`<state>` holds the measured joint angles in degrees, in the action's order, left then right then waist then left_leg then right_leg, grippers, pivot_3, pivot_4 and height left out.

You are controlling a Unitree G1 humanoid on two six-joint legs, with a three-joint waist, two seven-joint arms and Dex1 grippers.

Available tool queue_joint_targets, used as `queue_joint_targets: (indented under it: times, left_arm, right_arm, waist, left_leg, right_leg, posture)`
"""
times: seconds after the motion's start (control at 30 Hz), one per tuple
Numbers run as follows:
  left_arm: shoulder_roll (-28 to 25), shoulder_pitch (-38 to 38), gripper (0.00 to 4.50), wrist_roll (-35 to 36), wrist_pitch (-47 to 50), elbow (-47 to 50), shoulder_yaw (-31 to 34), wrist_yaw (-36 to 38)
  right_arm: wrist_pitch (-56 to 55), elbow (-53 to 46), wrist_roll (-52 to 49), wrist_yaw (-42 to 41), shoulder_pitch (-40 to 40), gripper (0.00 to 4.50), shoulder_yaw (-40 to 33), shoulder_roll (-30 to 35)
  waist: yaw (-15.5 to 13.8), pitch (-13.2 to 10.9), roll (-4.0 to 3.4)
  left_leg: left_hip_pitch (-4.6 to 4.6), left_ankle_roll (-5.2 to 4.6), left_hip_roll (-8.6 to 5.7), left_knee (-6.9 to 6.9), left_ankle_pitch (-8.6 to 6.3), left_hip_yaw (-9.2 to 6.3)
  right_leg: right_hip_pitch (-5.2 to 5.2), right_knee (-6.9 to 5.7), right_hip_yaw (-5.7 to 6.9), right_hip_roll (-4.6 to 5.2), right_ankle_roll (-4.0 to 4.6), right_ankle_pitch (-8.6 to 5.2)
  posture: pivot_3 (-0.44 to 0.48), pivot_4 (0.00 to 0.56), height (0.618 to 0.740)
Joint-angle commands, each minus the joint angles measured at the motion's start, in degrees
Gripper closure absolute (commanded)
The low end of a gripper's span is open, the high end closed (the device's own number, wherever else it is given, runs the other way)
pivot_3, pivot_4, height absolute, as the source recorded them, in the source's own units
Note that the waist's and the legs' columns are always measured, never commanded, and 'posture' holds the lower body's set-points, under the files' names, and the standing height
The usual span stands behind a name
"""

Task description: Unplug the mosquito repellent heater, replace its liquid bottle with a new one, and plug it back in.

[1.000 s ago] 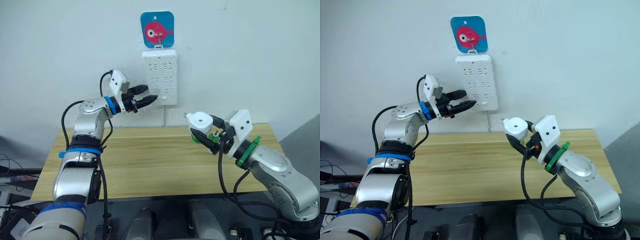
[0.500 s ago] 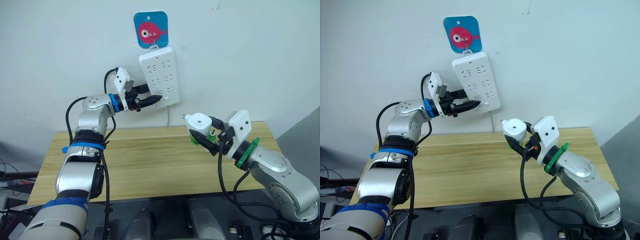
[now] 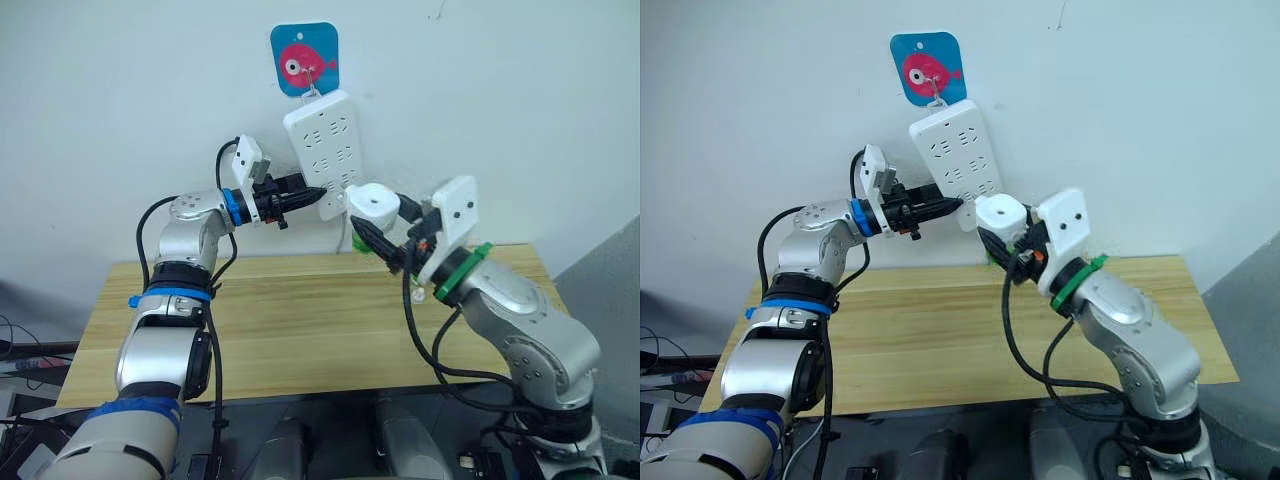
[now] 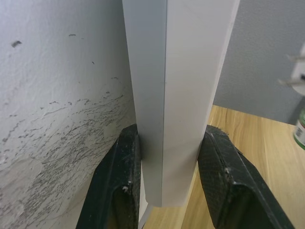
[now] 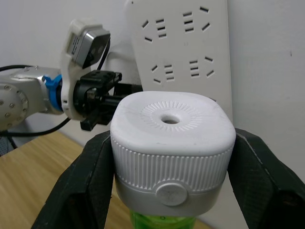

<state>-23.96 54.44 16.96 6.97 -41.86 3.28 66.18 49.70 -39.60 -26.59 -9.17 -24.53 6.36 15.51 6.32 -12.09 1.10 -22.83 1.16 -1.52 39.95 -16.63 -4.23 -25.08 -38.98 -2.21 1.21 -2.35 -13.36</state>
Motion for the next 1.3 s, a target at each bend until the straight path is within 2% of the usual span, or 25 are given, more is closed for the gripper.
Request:
queue_joint_targets:
  times: [0.03, 0.5, 1.3]
  left_arm:
    - [0.3, -0.1, 3.17, 0.4, 0.6, 2.4, 0.3, -0.8]
    - [0.3, -0.9, 3.18, 0.6, 1.7, 4.2, 0.3, -0.8]
    - [0.4, -1.4, 3.18, 0.7, 2.6, 5.8, 0.3, -0.9]
  right_arm:
    - [-2.0, 2.5, 4.1, 2.0, -2.6, 1.51, 2.2, -1.3]
    - [-5.9, 9.4, 10.5, 1.7, -6.0, 1.51, 3.0, -5.1]
    - [-5.5, 10.2, 15.6, -1.6, -6.9, 1.51, 4.5, -2.9]
  waist:
    - [0.0, 0.0, 0.00]
    - [0.1, 0.0, 0.00]
    - [0.2, 0.0, -0.01]
  left_leg:
    - [0.00, 0.00, 0.00, 0.00, 0.00, 0.02]
    - [-0.03, 0.02, -0.01, -0.01, 0.01, 0.04]
    - [-0.02, 0.01, -0.01, -0.01, 0.01, 0.06]
  right_leg:
    - [0.00, 0.00, 0.00, 0.00, 0.00, 0.00]
    - [-0.08, -0.01, 0.00, 0.07, 0.00, 0.01]
    - [-0.08, -0.03, 0.00, 0.08, 0.00, 0.01]
  posture:
    - [-0.206, 0.161, 0.740]
    - [-0.199, 0.156, 0.740]
    - [-0.201, 0.161, 0.740]
